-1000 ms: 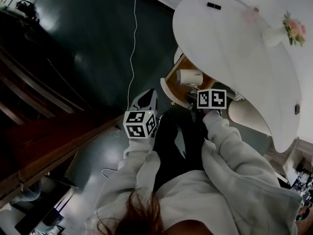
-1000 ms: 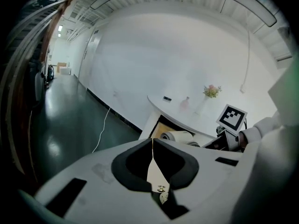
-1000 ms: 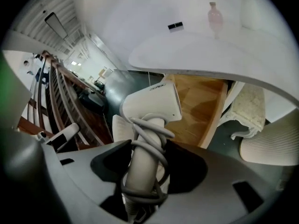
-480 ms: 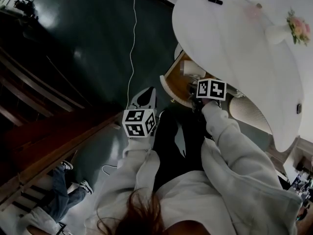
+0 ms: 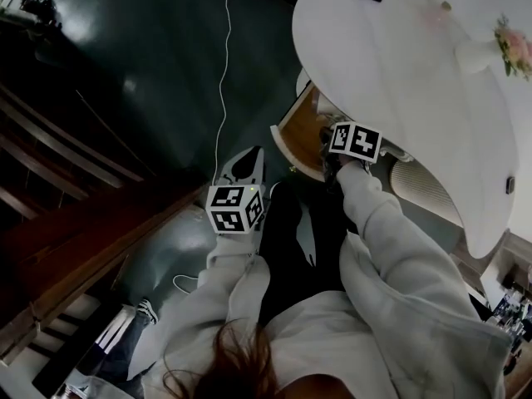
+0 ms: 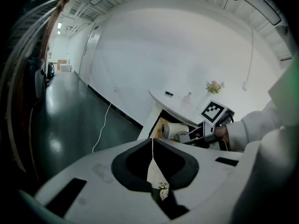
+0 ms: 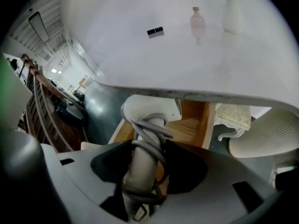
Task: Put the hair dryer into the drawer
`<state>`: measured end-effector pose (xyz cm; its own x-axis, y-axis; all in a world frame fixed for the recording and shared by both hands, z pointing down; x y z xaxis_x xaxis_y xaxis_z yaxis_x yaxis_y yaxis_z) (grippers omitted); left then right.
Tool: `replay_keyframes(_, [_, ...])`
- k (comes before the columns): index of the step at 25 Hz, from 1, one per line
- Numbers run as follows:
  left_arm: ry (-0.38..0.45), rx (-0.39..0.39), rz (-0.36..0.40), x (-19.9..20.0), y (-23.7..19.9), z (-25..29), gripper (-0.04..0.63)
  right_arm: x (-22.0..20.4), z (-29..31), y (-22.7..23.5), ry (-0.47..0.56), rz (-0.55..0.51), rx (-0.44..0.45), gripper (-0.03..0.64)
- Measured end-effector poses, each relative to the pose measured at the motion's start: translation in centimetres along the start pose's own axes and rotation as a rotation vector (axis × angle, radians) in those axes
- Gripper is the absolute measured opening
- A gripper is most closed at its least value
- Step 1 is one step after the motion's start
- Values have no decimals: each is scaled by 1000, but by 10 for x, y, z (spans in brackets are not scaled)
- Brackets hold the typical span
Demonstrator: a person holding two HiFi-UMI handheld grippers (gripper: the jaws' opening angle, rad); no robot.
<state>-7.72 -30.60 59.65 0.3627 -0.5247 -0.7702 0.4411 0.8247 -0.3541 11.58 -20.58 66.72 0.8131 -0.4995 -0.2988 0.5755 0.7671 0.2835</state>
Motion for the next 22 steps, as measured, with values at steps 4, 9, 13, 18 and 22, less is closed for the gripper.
replay_keyframes(4, [-5, 4, -16, -2, -1, 1, 17, 6, 4, 6, 98, 51, -55, 273])
replay_keyframes(9, [10, -7, -56, -1, 1, 1, 17, 9, 8, 10, 144, 106, -43, 272])
replay_keyframes(13, [6, -25, -58, -4, 6, 4, 17, 14, 7, 7, 153, 108, -17, 272])
replay_keyframes(18, [-12, -33, -55, -12, 10, 8, 17, 14, 11, 7, 134, 93, -12, 272])
replay_keyframes(22, [-21, -30, -60, -15, 11, 10, 17, 10, 27, 5, 36, 73, -18, 272])
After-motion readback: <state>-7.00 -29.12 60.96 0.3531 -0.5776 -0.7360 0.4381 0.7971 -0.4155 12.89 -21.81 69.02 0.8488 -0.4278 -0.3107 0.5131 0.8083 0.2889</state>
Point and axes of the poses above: the fingertips, and each gripper's own axes: z forward along the fingers, y to its right, x out of its top, the point moved 2 cm from there along -z, backward along the fingers, and after that the axes turned 4 degrees about z, right-handed, at the moved point
